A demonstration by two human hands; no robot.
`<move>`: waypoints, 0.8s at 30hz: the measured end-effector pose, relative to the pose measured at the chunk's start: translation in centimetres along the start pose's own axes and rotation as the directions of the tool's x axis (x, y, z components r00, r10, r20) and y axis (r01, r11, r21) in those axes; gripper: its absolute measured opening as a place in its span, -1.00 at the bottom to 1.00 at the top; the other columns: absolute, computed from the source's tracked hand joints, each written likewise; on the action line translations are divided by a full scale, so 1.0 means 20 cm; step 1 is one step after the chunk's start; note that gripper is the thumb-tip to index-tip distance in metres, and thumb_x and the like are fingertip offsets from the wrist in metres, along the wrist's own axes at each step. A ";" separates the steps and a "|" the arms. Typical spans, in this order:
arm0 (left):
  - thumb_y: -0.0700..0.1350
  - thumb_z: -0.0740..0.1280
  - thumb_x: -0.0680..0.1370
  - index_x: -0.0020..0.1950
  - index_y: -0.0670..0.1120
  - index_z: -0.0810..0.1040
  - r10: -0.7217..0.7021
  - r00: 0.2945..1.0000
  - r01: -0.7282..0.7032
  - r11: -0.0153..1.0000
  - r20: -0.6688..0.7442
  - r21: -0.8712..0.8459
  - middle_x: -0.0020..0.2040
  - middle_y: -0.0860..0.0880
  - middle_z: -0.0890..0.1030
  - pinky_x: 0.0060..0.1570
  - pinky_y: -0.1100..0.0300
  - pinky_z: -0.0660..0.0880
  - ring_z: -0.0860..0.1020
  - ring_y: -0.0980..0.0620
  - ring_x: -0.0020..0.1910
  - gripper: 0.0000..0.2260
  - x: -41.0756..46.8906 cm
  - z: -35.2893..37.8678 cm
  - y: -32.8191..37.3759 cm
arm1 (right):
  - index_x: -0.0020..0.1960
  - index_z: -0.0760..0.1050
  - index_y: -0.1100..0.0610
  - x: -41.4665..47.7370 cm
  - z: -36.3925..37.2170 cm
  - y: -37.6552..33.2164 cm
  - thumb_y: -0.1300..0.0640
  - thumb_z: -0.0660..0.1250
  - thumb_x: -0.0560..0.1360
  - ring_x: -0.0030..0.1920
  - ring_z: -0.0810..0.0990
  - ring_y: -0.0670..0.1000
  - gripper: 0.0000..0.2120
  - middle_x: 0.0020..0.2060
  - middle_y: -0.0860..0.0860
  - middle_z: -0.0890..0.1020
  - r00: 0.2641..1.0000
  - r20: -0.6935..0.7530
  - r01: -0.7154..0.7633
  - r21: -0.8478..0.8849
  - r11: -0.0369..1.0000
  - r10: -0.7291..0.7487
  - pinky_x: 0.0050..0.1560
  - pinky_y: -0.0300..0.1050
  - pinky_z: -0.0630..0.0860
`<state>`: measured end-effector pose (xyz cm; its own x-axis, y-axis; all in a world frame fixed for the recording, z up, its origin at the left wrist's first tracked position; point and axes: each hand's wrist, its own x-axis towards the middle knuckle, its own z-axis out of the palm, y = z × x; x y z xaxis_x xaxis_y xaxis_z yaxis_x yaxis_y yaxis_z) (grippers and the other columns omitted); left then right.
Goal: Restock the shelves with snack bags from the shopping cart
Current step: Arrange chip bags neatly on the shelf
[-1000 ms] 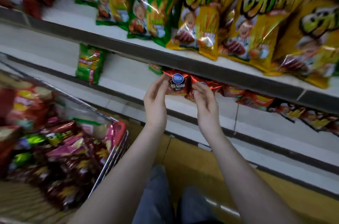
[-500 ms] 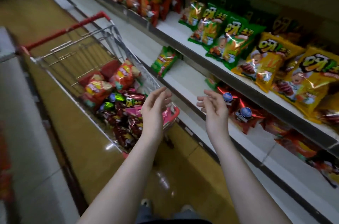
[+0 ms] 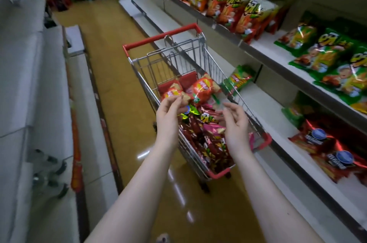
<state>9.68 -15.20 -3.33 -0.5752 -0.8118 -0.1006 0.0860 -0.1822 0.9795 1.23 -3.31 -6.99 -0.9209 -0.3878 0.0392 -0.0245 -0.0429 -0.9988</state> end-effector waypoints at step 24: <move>-0.12 0.28 0.59 -0.04 -0.09 0.54 -0.137 0.980 0.123 0.987 0.147 0.103 -0.14 -0.05 0.65 0.02 0.02 0.51 0.60 -0.02 -0.13 -0.92 1.25 -0.11 -0.01 | 0.00 0.45 -0.02 0.89 0.55 0.22 0.22 0.13 0.62 -0.13 0.58 0.06 -0.82 -0.15 0.01 0.60 0.937 -0.322 -0.131 0.034 0.991 0.135 0.00 0.05 0.55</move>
<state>-2.94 -36.60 -6.43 -0.6946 -0.6890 -0.2071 -0.0691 -0.2226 0.9724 -11.02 -20.61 -10.29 -0.9915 -0.0726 -0.1075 0.1095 -0.0234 -0.9937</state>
